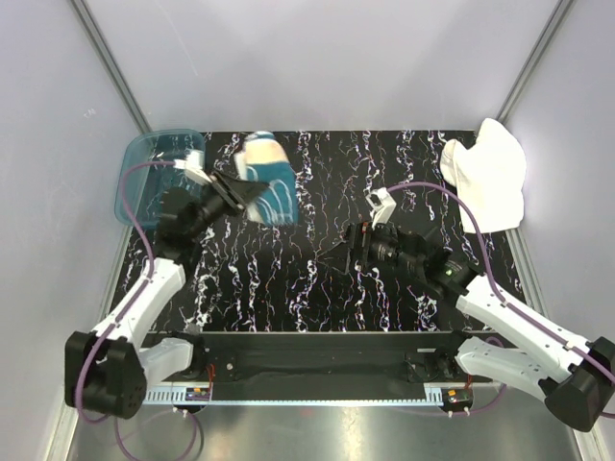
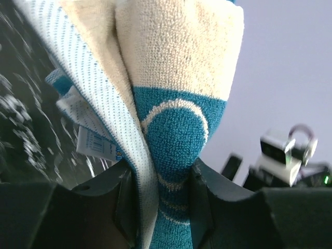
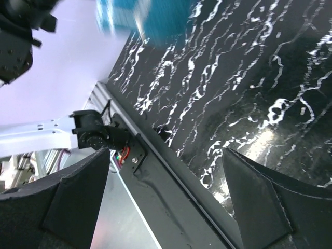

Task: Roll the towels
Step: Place the rolled towel into the container, then grab a towel with the right arm

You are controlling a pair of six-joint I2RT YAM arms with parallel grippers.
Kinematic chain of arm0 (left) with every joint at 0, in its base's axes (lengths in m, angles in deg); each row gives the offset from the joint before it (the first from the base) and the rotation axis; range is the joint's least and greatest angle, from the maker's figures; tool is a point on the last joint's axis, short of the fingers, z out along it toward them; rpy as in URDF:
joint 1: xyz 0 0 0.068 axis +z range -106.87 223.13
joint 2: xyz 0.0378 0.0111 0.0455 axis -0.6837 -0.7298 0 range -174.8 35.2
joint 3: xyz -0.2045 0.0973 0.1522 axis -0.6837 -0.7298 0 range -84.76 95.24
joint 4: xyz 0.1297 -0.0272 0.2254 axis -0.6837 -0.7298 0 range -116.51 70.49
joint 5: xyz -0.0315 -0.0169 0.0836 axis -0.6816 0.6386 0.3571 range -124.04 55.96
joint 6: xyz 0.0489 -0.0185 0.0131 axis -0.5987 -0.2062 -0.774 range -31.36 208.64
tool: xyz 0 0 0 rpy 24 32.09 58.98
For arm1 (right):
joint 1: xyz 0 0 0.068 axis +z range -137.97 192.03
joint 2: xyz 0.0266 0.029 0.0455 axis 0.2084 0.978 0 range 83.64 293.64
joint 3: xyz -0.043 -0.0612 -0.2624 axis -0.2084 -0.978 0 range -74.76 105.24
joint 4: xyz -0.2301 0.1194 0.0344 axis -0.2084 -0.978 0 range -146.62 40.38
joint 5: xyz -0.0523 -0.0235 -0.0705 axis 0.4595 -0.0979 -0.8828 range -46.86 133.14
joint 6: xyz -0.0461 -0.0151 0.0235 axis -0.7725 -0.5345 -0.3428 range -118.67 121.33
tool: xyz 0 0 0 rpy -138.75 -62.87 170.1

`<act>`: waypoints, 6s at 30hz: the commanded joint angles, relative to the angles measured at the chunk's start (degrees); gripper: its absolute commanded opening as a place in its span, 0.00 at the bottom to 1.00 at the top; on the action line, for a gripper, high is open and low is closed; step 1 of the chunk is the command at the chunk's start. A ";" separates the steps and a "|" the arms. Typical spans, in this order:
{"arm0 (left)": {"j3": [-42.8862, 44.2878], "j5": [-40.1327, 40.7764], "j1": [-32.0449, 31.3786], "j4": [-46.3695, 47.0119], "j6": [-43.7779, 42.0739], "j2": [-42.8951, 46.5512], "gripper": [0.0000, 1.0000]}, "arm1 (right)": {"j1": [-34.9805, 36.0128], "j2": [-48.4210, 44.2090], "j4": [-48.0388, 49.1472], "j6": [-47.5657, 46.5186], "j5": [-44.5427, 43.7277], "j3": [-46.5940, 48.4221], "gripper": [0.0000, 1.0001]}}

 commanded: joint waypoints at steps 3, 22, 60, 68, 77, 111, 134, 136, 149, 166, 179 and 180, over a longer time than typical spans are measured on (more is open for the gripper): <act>-1.26 -6.92 14.04 25.98 11.47 -4.89 0.00 | 0.52 -0.97 -1.99 -0.56 -3.52 1.44 0.96; 14.71 24.70 34.19 40.82 16.77 -40.04 0.00 | 0.52 5.35 -1.02 -2.31 -2.73 1.17 0.97; 41.09 53.46 26.54 17.25 19.93 -71.08 0.00 | -3.43 23.55 1.44 -7.50 2.81 5.22 0.97; 46.63 48.01 27.77 11.03 20.19 -74.34 0.13 | -3.87 24.87 0.83 -7.15 3.07 6.36 0.97; 47.68 35.88 31.46 2.42 20.74 -71.88 0.78 | -3.87 22.32 0.83 -5.74 3.34 6.10 0.97; 19.39 21.83 32.34 -24.39 -0.45 -10.99 0.99 | -34.53 37.16 -39.85 -5.57 -24.42 40.89 0.98; 7.25 16.18 18.11 -56.92 -34.38 27.61 0.99 | -53.44 77.78 -54.73 -11.36 -40.17 66.40 0.91; 7.08 17.49 16.88 -56.48 -35.00 27.35 0.99 | -54.05 77.43 -53.50 -11.10 -38.60 63.25 0.74; 6.99 19.35 14.24 -56.39 -36.23 27.08 0.99 | -54.85 71.72 -46.72 -11.98 -28.66 52.42 0.00; 5.49 15.39 14.24 -54.20 -31.05 24.01 0.99 | -15.40 47.56 -56.64 -11.89 -17.14 72.26 0.00; 2.51 11.62 14.24 -49.20 -28.50 22.00 0.99 | -13.37 21.63 -62.72 -2.33 -37.71 54.72 0.00; 2.51 10.14 14.06 -48.66 -27.72 20.68 0.99 | -13.45 20.40 -60.37 0.04 -35.10 49.65 0.00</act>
